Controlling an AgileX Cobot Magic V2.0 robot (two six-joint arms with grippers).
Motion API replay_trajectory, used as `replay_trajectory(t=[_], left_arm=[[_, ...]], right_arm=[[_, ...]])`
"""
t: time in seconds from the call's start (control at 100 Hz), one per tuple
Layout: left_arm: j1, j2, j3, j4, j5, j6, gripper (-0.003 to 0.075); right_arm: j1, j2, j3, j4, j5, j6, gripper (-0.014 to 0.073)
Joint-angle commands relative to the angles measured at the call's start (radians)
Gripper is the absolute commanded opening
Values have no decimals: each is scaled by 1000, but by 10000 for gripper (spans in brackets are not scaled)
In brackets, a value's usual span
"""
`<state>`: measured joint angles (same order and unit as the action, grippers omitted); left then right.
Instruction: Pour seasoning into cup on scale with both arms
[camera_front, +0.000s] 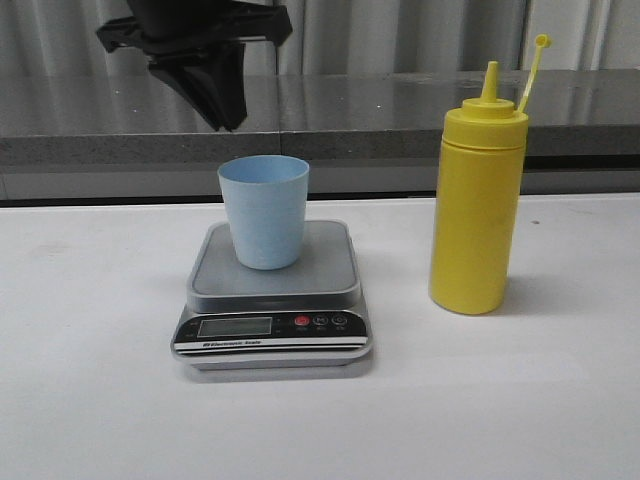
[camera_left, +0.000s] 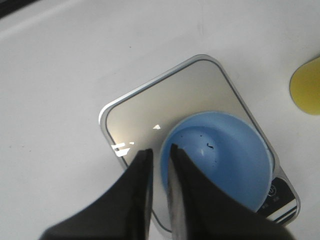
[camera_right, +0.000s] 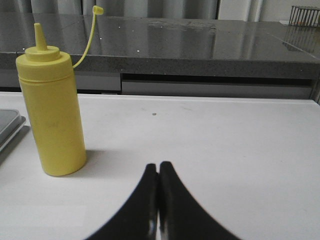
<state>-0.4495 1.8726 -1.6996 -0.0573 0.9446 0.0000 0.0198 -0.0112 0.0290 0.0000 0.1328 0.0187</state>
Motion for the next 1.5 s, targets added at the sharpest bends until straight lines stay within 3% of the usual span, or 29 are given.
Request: replay_trajectory(t=[0.0, 0.23, 0.53, 1.49], left_arm=[[26, -87, -35, 8, -16, -15, 15], [114, -165, 6, 13, -3, -15, -20], [190, -314, 198, 35, -72, -15, -20], [266, -934, 836, 57, -410, -69, -20]], right_arm=[[-5, -23, -16, -13, -81, 1, -39], [-5, -23, -16, -13, -81, 1, -39], [-5, -23, -16, -13, -81, 1, -39], [-5, -23, -16, -13, -81, 1, -39]])
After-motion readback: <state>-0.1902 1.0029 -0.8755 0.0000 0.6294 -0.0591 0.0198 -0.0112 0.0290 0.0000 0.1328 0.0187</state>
